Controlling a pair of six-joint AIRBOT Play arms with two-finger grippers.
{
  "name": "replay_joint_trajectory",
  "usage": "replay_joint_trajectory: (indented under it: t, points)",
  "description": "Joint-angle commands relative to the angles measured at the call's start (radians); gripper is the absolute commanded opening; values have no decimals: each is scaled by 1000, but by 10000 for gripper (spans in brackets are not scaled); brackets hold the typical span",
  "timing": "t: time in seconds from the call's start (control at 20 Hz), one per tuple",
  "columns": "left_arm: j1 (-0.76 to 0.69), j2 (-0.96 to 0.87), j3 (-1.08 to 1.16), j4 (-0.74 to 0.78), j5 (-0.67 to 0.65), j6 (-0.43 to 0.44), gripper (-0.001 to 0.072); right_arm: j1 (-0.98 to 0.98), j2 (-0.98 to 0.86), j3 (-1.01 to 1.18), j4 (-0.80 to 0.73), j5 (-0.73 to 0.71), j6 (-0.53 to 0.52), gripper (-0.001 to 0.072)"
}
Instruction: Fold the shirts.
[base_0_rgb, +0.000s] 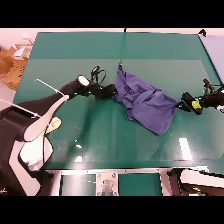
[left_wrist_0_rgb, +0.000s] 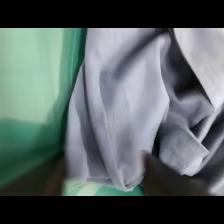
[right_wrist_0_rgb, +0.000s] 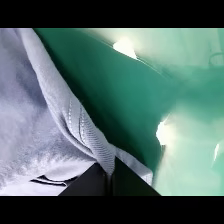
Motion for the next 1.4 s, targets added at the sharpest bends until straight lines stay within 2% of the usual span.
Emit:
replay_joint_trajectory:
  t: [0.0,0.2,0.4,0.65,0.75,0.9,1.05,1.2,1.35]
  points:
    - [-20,-35,3,-46,-2,49,29,-1,0,2,25,-17,-1,18]
    - [73,23,124,12,-145,70,19,-2,5,45,25,25,-1,16]
    - [197,228,212,214,-279,-55,19,-2,66,233,109,150,-1,15]
    - [269,551,215,462,-480,-132,19,-3,249,484,226,196,0,16]
    - [269,681,215,528,-499,-133,19,-3,343,545,235,196,3,16]
    - [269,863,215,626,-431,-127,20,-3,497,598,234,186,27,17]
    - [269,998,215,807,-394,-88,20,-3,624,607,233,145,35,18]
    - [269,1036,214,964,-456,-82,21,-3,677,606,215,139,48,19]
    - [269,1018,136,954,-458,-67,21,-1,623,560,216,139,47,19]
